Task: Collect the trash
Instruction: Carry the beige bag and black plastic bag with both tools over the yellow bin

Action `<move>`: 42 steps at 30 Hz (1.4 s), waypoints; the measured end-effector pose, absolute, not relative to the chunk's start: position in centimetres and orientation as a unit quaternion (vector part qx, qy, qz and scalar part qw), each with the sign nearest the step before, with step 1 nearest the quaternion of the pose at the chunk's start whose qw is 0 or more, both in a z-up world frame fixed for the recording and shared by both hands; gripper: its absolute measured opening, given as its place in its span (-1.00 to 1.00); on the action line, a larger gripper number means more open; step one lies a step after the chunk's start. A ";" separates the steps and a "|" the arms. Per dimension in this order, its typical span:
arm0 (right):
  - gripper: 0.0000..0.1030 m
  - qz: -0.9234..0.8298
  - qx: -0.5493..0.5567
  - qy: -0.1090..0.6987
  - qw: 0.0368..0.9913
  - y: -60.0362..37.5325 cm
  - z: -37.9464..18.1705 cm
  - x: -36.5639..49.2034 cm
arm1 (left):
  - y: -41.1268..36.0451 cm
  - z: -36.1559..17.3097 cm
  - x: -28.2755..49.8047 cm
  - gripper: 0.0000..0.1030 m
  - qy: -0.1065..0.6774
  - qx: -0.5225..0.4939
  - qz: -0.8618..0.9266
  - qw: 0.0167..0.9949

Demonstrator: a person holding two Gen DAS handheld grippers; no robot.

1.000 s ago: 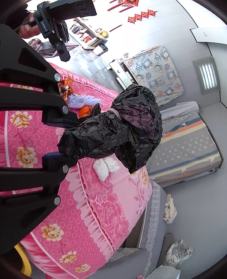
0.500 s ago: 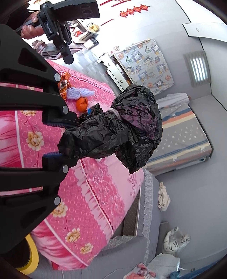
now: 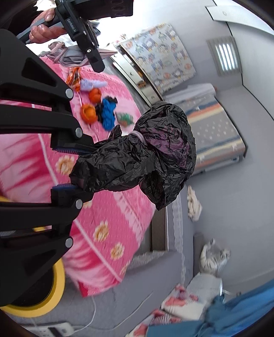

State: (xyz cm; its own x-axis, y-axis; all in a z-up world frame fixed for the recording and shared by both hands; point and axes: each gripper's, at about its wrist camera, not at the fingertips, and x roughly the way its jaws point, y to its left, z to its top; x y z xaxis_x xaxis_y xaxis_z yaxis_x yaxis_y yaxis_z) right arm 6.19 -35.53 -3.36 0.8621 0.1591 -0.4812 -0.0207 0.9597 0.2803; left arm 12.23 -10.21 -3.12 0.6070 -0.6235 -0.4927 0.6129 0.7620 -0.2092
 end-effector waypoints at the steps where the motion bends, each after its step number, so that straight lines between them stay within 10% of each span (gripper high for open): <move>1: -0.60 0.036 0.137 0.257 0.956 -36.2 -3.5 5.6 | -11.1 -3.1 12.3 -0.89 0.278 -0.009 -0.354 0.893; 42: -0.59 -0.211 0.242 0.325 0.890 -49.3 -14.8 -7.3 | -33.4 -12.1 9.1 -0.88 0.346 0.068 -0.522 0.776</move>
State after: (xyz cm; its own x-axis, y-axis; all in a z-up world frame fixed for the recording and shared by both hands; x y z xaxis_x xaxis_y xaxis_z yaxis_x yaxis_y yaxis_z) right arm -7.35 -49.34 -14.76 0.7000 -0.2182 -0.6800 0.5321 0.7944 0.2928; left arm 9.13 -33.45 -12.08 0.2151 -0.7633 -0.6092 0.8581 0.4456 -0.2553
